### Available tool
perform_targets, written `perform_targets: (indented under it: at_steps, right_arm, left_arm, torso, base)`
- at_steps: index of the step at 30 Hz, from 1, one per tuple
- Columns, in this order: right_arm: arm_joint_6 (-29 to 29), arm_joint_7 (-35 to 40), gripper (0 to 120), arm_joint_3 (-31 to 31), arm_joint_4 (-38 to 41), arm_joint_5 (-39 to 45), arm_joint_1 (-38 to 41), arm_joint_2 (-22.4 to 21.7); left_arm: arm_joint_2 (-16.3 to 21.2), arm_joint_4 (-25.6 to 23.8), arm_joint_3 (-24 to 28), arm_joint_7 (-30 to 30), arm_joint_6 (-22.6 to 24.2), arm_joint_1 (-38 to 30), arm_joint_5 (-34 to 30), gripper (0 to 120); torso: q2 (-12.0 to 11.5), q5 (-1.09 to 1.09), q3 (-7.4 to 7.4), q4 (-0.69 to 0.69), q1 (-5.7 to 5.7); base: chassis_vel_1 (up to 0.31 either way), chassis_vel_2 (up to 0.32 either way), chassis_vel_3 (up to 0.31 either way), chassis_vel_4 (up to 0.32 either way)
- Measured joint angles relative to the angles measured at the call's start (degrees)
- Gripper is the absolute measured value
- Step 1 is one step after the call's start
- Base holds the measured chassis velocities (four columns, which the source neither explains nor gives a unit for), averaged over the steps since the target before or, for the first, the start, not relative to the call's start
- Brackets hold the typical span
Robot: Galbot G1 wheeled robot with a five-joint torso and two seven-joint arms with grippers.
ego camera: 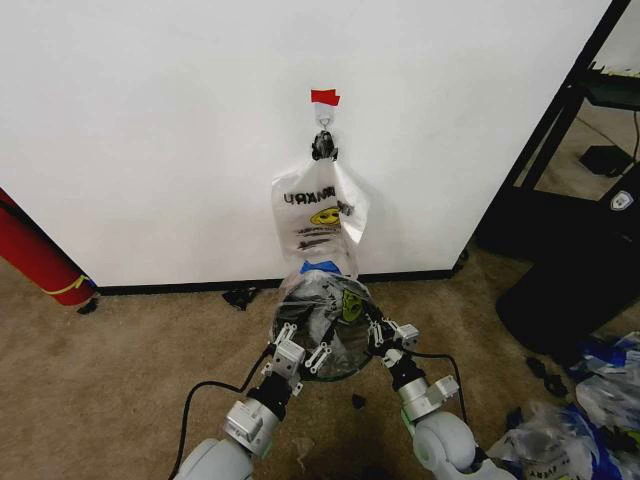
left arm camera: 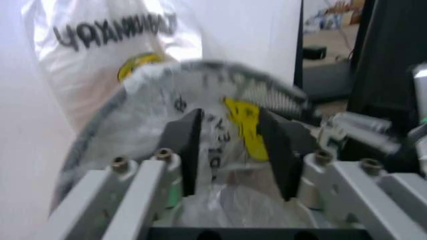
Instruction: Pick up the garbage bag from the wall and place it over the trash bin.
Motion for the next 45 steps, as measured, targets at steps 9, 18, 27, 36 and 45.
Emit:
perform_targets:
  at_steps: [9, 18, 27, 36, 45]
  right_arm:
    - [4.1, 0.2, 0, 0.0, 0.3, -5.5, -0.8, 1.5]
    - [6.8, 0.7, 0, -0.1, -0.3, -11.0, -1.1, 3.1]
    - [8.6, -1.3, 0, 0.3, -1.3, -13.8, -1.1, 3.3]
    - [9.7, -5.0, 0, -0.3, -1.7, -14.2, -1.6, 3.5]
    - [10.5, -7.3, 0, -0.7, -2.1, -13.2, -2.0, 3.2]
  left_arm:
    - [-0.4, 0.9, 1.1, -3.3, 5.1, -0.5, 1.6, 0]
    - [-2.7, 1.8, 2.1, -5.6, 9.3, -1.5, 2.1, 0]
    - [-3.7, 4.0, 3.3, -5.8, 11.6, -3.1, 1.9, 0]
    - [-4.8, 7.7, 4.6, -9.1, 15.5, -7.0, 0.5, 0]
    - [-6.9, 12.8, 5.5, -12.4, 17.6, -11.5, 0.0, 0]
  torso:
    - [0.0, 0.00, 0.00, 0.00, 0.00]
    - [0.0, 0.00, 0.00, 0.00, 0.00]
    - [0.0, 0.01, 0.00, 0.01, 0.00]
    - [0.0, 0.01, 0.00, 0.00, 0.00]
    - [0.0, 0.00, 0.00, 0.00, 0.00]
  base:
    - [0.000, 0.000, 0.000, 0.000]
    - [0.000, 0.000, 0.000, 0.000]
    - [0.000, 0.000, 0.000, 0.000]
    - [0.000, 0.000, 0.000, 0.000]
    - [0.000, 0.000, 0.000, 0.000]
